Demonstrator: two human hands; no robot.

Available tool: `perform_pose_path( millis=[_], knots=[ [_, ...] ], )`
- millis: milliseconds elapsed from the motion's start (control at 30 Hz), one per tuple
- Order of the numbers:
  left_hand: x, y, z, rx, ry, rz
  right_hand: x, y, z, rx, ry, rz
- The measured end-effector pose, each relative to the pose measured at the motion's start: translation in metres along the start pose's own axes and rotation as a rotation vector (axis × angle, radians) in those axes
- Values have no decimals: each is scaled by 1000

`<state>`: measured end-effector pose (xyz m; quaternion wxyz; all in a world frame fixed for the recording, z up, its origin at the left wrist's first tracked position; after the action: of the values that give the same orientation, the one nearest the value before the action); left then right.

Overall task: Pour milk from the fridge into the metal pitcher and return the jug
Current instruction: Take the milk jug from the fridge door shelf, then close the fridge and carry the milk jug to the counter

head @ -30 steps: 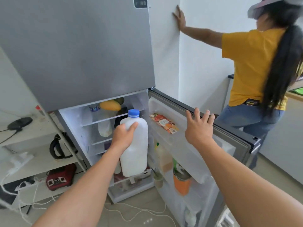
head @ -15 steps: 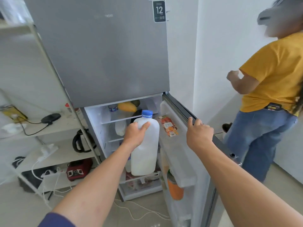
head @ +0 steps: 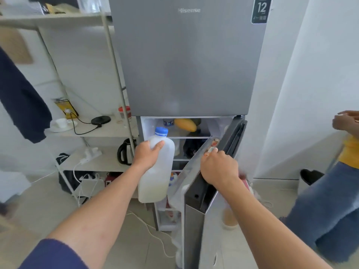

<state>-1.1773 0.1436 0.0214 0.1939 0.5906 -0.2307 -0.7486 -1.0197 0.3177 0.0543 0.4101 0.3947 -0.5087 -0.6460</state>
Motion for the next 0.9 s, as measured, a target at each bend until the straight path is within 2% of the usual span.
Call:
perform_pose_path(
  millis=[133,200,300,433,533,733,900],
  knots=[
    [30,26,25,-19,19,48,39,-1,12,-175,58,83],
    [41,43,38,-43,34,50,53,-9,27,-271,55,258],
    [55,71,58,-102,64,41,66,-32,55,-291,35,462],
    [79,100,90,-148,68,35,87,-57,94,-276,140,639],
    [94,118,115,-198,70,-16,111,-69,120,-227,204,621],
    [118,140,163,-220,92,-77,157,-77,172,-94,143,394],
    [138,144,193,-215,109,-118,176,-83,217,9,86,378]
  ],
)
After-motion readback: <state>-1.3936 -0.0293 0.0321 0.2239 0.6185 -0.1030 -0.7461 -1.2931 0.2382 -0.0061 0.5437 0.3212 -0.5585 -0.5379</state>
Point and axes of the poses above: each hand's wrist, its own z-axis towards the middle knuckle, its own y-axis out of the back of the hand, x = y × z, the point moved 4 cm from there along z, towards the middle knuckle, and after that the axes turned 1 degree about y, right-handed, at the moved point
